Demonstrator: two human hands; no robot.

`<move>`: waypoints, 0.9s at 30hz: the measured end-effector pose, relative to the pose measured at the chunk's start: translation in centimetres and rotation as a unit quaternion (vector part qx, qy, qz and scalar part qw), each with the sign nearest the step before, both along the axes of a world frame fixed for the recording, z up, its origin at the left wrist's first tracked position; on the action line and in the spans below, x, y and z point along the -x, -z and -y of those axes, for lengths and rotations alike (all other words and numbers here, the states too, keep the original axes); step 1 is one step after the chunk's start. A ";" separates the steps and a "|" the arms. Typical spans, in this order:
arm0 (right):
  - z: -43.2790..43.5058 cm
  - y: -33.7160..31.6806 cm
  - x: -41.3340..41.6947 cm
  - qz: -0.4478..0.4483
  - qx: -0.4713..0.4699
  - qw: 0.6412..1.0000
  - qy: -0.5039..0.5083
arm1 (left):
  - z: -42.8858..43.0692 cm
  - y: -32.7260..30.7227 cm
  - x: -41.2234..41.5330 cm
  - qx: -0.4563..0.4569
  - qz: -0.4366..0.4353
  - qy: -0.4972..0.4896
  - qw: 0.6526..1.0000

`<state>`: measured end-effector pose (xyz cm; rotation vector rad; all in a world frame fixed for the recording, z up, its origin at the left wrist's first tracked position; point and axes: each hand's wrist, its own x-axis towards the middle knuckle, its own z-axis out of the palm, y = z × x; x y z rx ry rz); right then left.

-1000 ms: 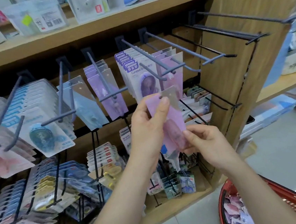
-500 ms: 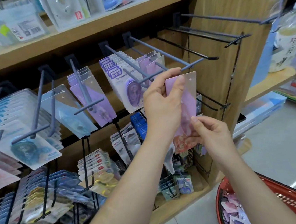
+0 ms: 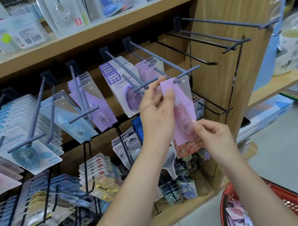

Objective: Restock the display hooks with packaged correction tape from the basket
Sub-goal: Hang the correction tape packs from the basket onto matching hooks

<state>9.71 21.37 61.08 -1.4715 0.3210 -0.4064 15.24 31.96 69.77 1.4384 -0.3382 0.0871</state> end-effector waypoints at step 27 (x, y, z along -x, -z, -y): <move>2.5 3.4 5.1 -0.230 0.223 0.946 0.051 | -6.2 8.2 1.4 -0.333 0.047 0.116 0.934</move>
